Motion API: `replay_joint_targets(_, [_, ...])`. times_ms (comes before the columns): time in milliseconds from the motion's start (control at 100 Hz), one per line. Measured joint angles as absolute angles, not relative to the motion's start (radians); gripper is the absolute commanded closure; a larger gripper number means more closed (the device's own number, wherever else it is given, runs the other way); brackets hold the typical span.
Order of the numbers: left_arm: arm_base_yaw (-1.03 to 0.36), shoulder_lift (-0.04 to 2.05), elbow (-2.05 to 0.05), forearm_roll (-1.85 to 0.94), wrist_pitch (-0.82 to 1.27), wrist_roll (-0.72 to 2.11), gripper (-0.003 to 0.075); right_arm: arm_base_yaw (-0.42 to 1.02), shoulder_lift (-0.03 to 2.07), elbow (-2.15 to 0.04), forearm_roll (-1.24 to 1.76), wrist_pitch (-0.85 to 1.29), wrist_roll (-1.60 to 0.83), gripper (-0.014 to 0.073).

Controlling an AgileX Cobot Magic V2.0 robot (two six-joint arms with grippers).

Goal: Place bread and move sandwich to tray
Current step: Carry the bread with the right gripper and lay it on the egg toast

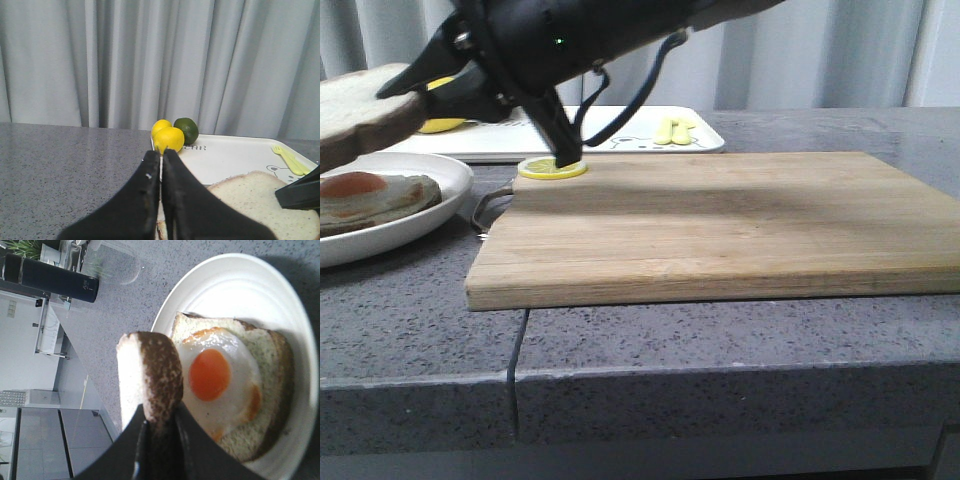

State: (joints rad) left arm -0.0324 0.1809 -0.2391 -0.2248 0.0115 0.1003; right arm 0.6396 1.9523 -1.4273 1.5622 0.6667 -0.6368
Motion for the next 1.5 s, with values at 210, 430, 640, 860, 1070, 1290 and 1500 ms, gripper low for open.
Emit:
replay_joint_targets(210, [-0.032, 0.181, -0.239, -0.225, 0.011, 0.1, 0.074, 0.646, 1.986, -1.449, 1.58, 0.628, -0.637, 0.0283])
replay_joint_targets(430, [-0.032, 0.181, -0.239, -0.225, 0.0, 0.1, 0.074, 0.642, 1.986, -1.449, 1.557, 0.592, -0.637, 0.0201])
replay_joint_targets(640, [-0.032, 0.181, -0.252, -0.228, 0.014, 0.1, 0.074, 0.607, 1.986, -1.449, 1.487, 0.581, -0.67, 0.0226])
replay_joint_targets(860, [0.013, 0.202, -0.367, -0.233, 0.18, 0.1, 0.074, 0.577, 1.913, -1.449, 1.379, 0.554, -0.762, 0.0567])
replay_joint_targets(1070, [0.168, 0.361, -0.511, -0.189, 0.445, 0.1, 0.0678, 0.576, 1.804, -1.449, 1.187, 0.565, -0.808, 0.0661])
replay_joint_targets(1290, [0.211, 0.529, -0.578, -0.19, 0.492, 0.1, 0.0299, 0.576, 1.736, -1.449, 1.085, 0.638, -0.829, 0.0661])
replay_joint_targets(1500, [0.211, 0.714, -0.581, -0.28, 0.537, 0.093, 0.0282, 0.576, 1.708, -1.449, 1.072, 0.706, -0.835, 0.0661])
